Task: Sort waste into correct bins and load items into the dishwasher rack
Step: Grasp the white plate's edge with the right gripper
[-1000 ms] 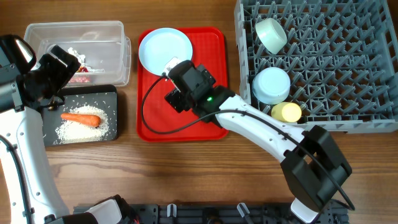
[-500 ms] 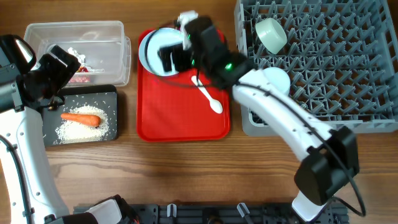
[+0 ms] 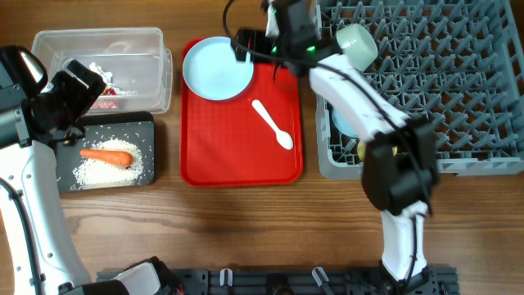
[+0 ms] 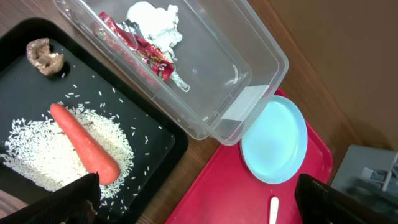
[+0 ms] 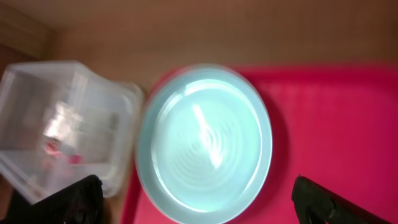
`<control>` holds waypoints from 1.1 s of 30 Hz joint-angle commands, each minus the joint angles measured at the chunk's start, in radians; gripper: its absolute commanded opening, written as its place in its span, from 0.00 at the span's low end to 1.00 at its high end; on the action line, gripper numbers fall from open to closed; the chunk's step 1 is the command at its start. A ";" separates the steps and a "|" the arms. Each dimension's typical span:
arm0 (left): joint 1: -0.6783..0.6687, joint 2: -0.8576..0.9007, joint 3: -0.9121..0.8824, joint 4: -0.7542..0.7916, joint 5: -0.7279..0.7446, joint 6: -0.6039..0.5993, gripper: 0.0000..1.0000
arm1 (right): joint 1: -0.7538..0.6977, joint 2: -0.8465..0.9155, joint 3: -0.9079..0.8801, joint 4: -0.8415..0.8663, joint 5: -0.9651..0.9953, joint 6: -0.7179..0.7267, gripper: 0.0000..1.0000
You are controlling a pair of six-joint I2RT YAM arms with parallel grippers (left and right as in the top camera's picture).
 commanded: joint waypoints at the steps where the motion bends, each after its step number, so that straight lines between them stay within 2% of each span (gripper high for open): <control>1: 0.006 0.006 0.001 0.002 -0.002 -0.005 1.00 | 0.043 0.039 -0.006 0.020 -0.010 0.149 0.99; 4: 0.006 0.006 0.001 0.002 -0.002 -0.005 1.00 | 0.065 0.053 -0.031 0.019 0.122 0.229 0.95; 7: 0.006 0.006 0.001 0.002 -0.002 -0.005 1.00 | 0.087 0.076 -0.034 0.016 0.212 0.244 0.89; 9: 0.006 0.006 0.001 0.002 -0.002 -0.005 1.00 | 0.104 0.098 -0.034 0.016 0.256 0.244 0.79; 10: 0.006 0.006 0.001 0.002 -0.002 -0.005 1.00 | 0.109 0.111 -0.034 0.017 0.272 0.245 0.73; 14: 0.006 0.006 0.001 0.002 -0.002 -0.005 1.00 | 0.115 0.156 -0.034 0.020 0.293 0.290 0.61; 20: 0.006 0.006 0.001 0.002 -0.002 -0.005 1.00 | 0.106 0.170 -0.034 -0.009 0.293 0.294 0.54; 22: 0.006 0.006 0.001 0.002 -0.002 -0.005 1.00 | 0.106 0.170 -0.034 -0.014 0.294 0.294 0.46; 24: 0.006 0.006 0.001 0.002 -0.002 -0.005 1.00 | 0.106 0.171 -0.034 -0.021 0.294 0.293 0.31; 25: 0.006 0.006 0.001 0.002 -0.002 -0.005 1.00 | 0.106 0.171 -0.034 -0.030 0.293 0.294 0.17; 27: 0.006 0.006 0.001 0.002 -0.002 -0.005 1.00 | 0.106 0.171 -0.034 -0.035 0.293 0.294 0.10; 33: 0.006 0.006 0.001 0.002 -0.002 -0.005 1.00 | 0.103 0.171 -0.034 -0.032 0.285 0.293 0.06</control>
